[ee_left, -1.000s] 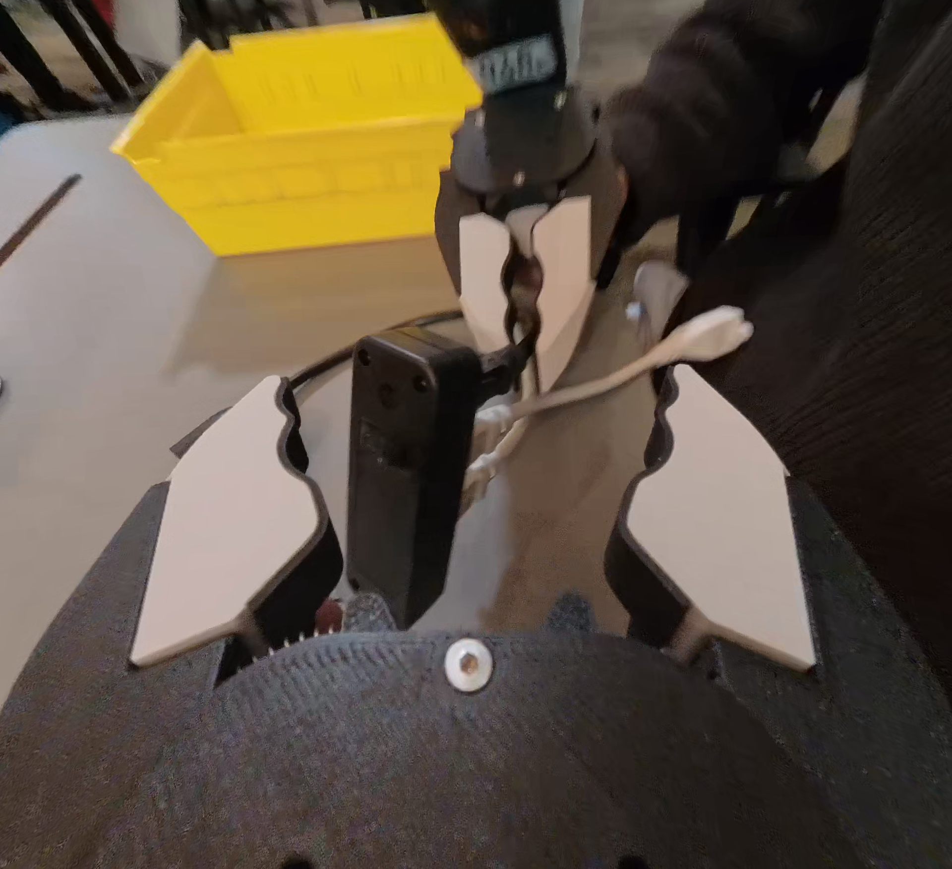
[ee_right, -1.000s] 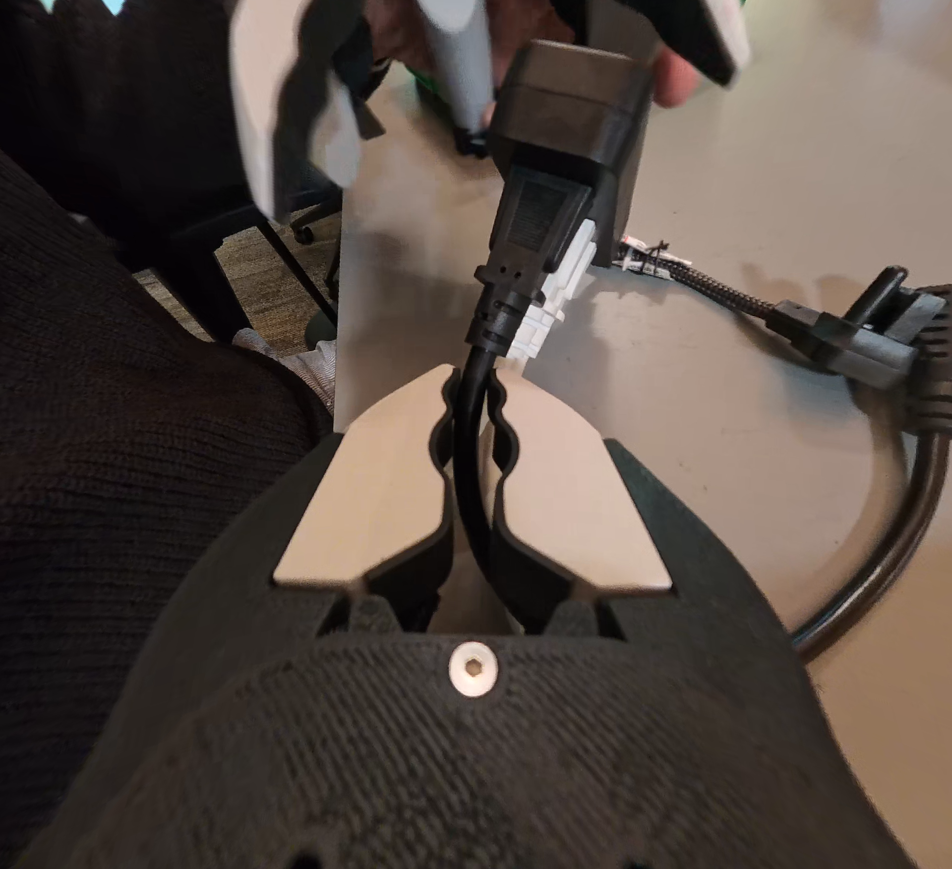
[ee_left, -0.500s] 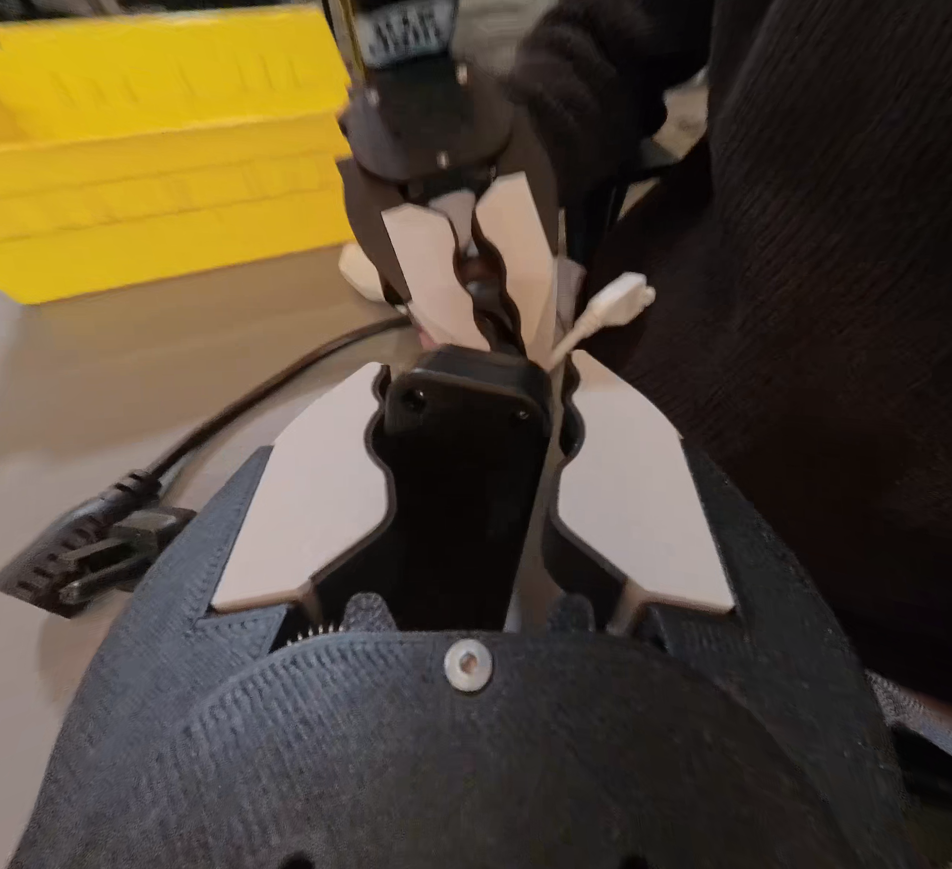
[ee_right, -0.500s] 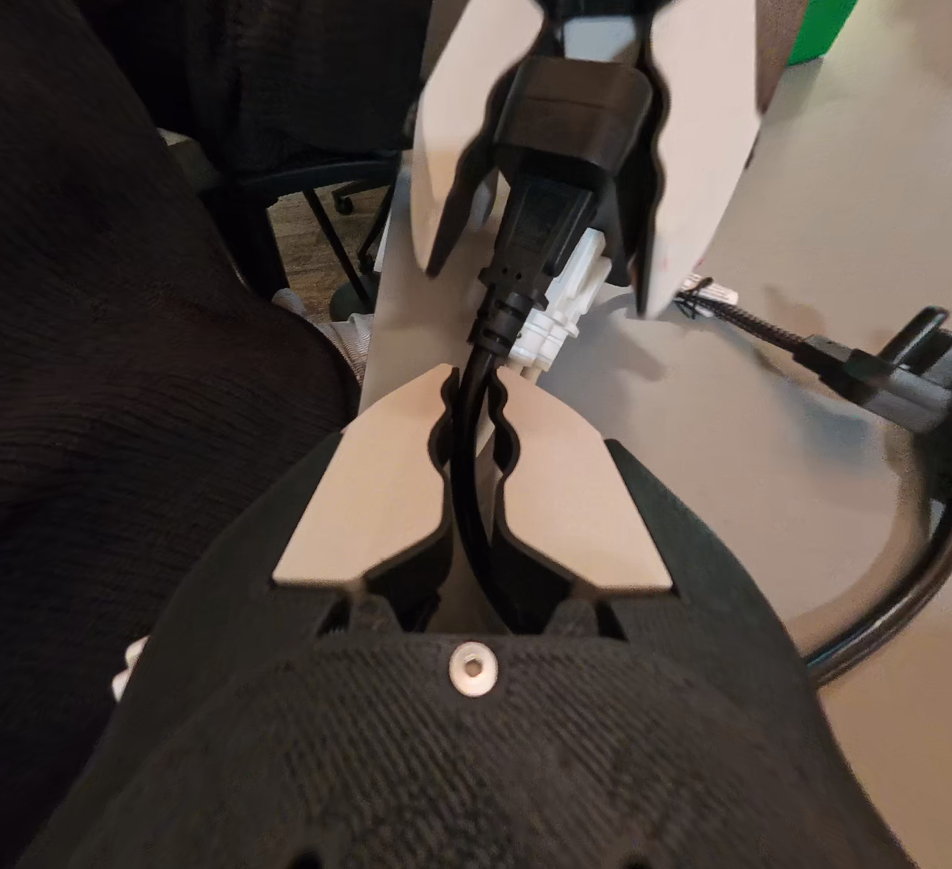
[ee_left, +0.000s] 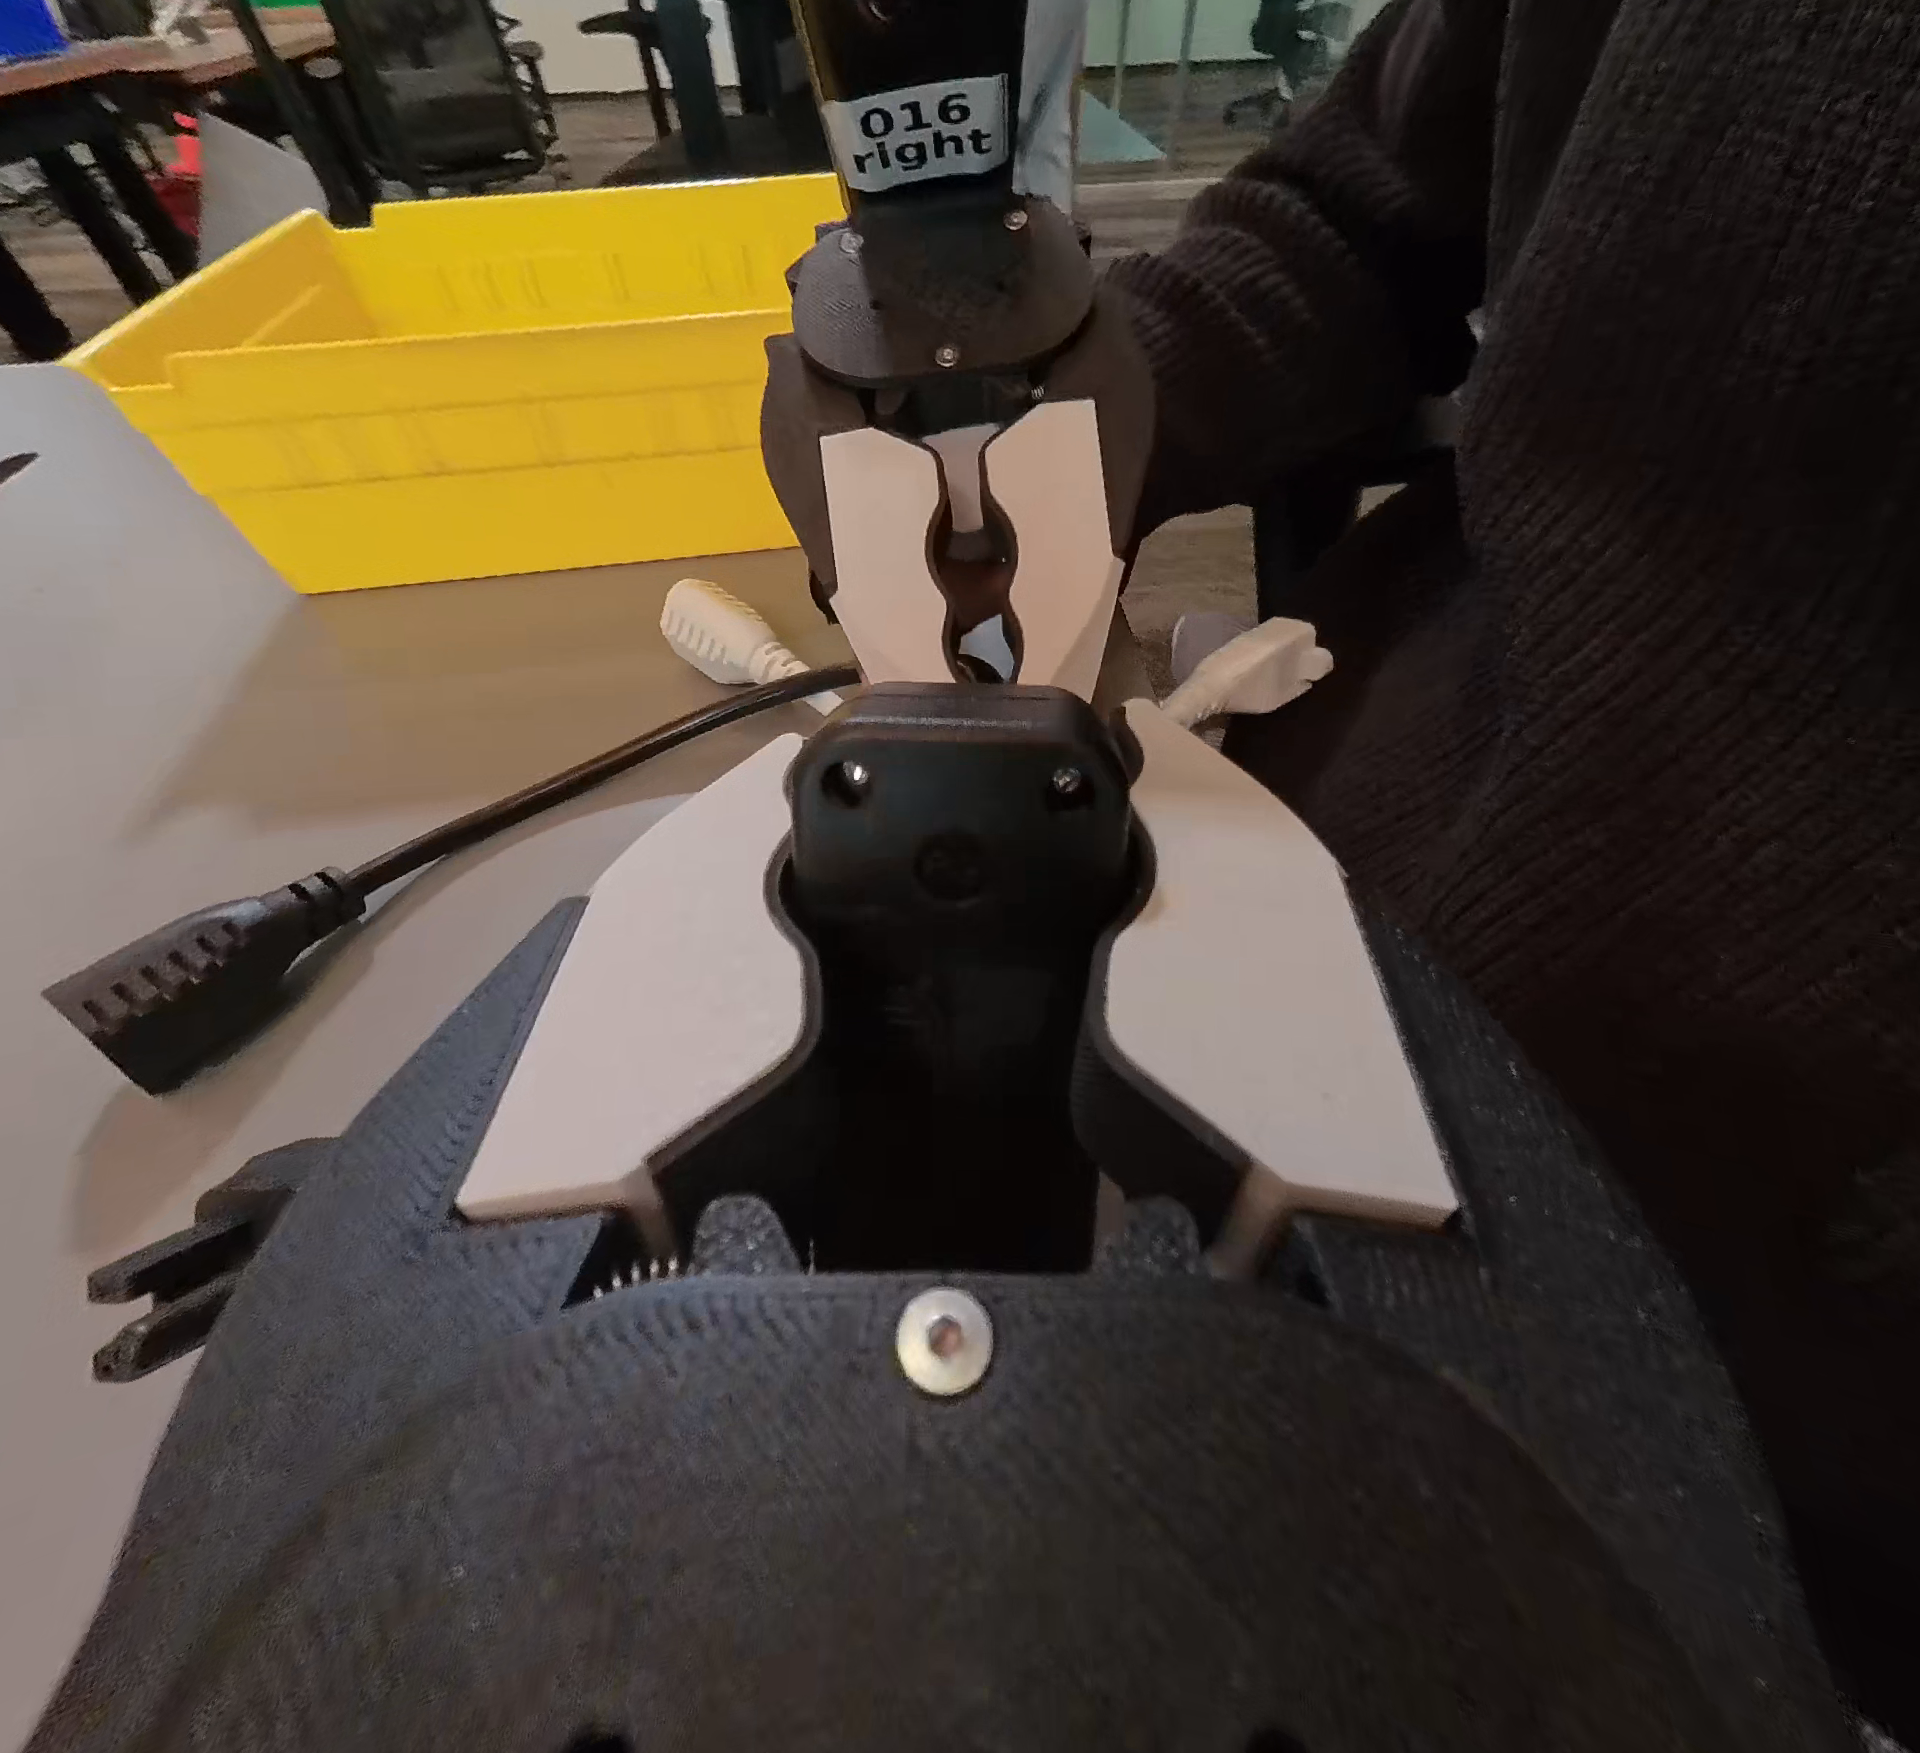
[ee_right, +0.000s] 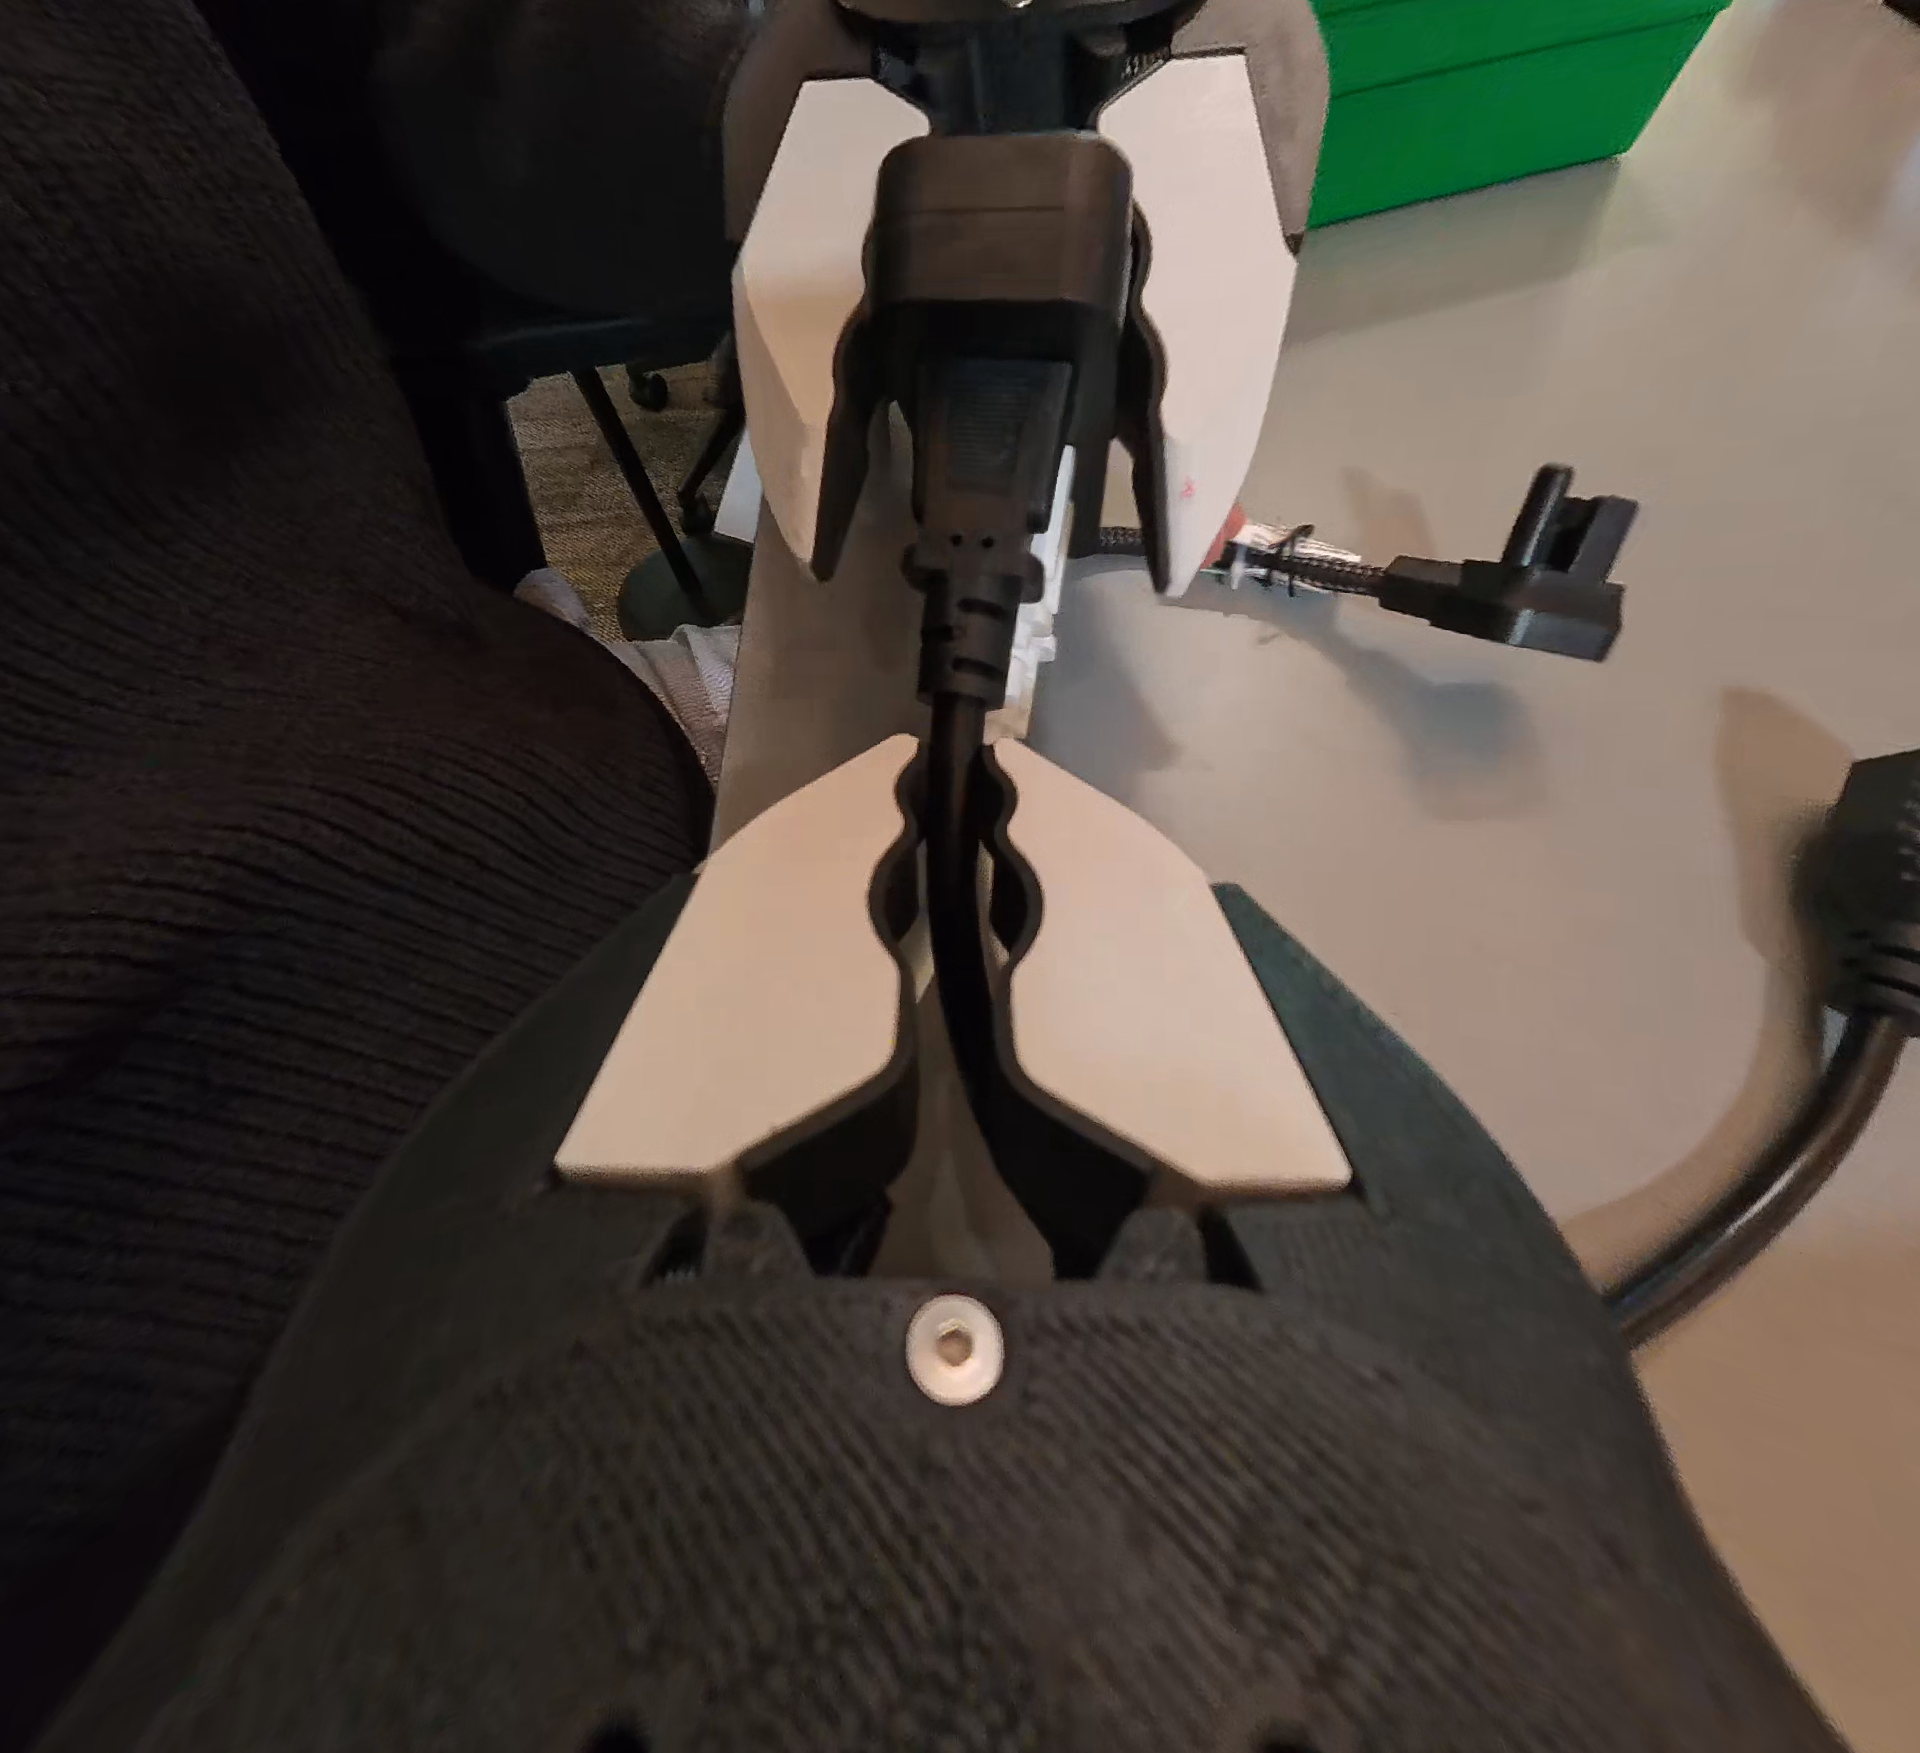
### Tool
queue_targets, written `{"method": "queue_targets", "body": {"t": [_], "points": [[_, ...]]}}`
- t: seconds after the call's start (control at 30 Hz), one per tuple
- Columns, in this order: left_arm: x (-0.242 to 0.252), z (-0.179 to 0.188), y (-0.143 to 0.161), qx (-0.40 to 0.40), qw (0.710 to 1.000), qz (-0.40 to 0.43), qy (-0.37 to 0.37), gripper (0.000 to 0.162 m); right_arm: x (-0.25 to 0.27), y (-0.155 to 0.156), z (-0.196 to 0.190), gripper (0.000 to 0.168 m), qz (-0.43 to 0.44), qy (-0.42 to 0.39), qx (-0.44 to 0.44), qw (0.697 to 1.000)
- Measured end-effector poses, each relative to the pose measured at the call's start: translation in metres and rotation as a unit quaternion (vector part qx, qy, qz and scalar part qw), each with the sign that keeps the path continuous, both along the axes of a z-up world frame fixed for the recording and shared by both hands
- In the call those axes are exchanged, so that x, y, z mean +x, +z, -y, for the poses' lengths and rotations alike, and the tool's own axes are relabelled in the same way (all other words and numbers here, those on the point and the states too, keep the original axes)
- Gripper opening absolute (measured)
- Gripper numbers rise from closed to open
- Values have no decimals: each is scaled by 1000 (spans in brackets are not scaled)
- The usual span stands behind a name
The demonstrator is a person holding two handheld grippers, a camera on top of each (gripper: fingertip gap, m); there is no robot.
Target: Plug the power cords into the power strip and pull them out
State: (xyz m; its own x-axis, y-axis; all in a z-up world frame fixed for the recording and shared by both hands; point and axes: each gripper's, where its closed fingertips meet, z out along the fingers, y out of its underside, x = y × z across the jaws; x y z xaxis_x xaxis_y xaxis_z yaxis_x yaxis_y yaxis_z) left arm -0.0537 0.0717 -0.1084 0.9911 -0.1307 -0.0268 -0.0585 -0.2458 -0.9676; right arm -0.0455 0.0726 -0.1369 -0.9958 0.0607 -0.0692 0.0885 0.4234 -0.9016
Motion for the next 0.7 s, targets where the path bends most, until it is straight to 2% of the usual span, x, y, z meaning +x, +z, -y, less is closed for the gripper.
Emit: {"method": "queue_targets", "body": {"t": [0.1, 0.2, 0.3, 0.47, 0.7], "points": [[0, -1, 4, 19, 999, 25, 35, 54, -1, 5, 0, 9, 12, 6, -30, 999], [1, -2, 3, 17, 998, 24, 53, 54, -4, 10, 0, 19, 50, -4, -60, 997], [2, -3, 4, 23, 996, 38, 72, 54, -5, 9, 0, 24, 46, -9, -60, 997], [5, -2, 5, 27, 995, 40, 85, 54, 0, 10, 0, 20, 17, 5, -49, 999], [11, -4, 3, 22, 995, 42, 83, 52, 8, 17, 5, 15, 29, 20, -76, 997]]}}
